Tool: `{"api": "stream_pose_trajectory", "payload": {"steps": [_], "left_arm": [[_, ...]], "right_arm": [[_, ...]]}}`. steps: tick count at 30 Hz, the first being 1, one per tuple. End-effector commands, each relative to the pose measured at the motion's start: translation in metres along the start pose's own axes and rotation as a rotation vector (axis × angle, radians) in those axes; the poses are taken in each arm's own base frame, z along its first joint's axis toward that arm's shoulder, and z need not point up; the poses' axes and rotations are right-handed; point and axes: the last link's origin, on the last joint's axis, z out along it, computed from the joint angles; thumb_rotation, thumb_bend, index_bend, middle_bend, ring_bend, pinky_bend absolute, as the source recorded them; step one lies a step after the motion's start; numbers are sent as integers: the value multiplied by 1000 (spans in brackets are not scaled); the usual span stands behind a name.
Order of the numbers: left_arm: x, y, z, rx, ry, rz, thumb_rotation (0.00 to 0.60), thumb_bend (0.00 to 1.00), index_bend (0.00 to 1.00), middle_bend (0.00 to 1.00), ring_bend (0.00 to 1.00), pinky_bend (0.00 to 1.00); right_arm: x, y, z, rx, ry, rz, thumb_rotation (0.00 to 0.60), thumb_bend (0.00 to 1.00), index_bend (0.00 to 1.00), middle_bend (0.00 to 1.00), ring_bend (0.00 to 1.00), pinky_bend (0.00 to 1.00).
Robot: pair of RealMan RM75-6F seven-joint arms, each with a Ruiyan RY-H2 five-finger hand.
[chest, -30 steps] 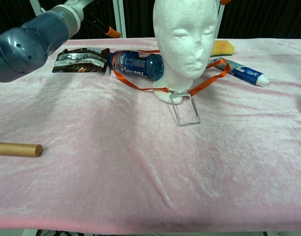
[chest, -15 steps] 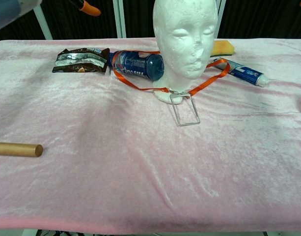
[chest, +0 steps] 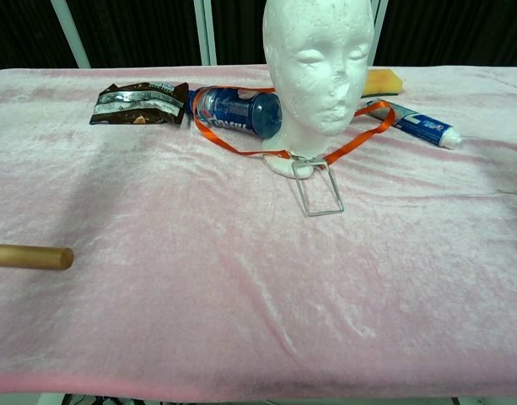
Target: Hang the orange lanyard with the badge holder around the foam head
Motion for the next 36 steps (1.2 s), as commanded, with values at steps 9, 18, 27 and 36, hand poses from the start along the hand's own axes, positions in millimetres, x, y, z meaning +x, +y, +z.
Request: {"api": "stream_pose_trajectory", "payload": {"steps": [9, 18, 27, 36], "left_arm": [[-19, -42, -78, 31, 37, -19, 600, 149, 196, 94, 0, 0], [-39, -52, -94, 61, 41, -52, 600, 148, 193, 93, 0, 0], [-40, -52, -94, 60, 66, -44, 600, 149, 193, 93, 0, 0], [-43, -54, -91, 80, 64, -49, 600, 148, 193, 93, 0, 0]], "right_arm": [[-73, -72, -74, 291, -223, 1, 600, 690, 348, 926, 919, 851], [-108, -140, -72, 409, -271, 52, 600, 788, 350, 956, 942, 878], [-119, -187, -48, 407, -272, 60, 600, 820, 255, 966, 949, 879], [-123, -209, -32, 394, -288, 34, 600, 828, 253, 968, 954, 879]]}}
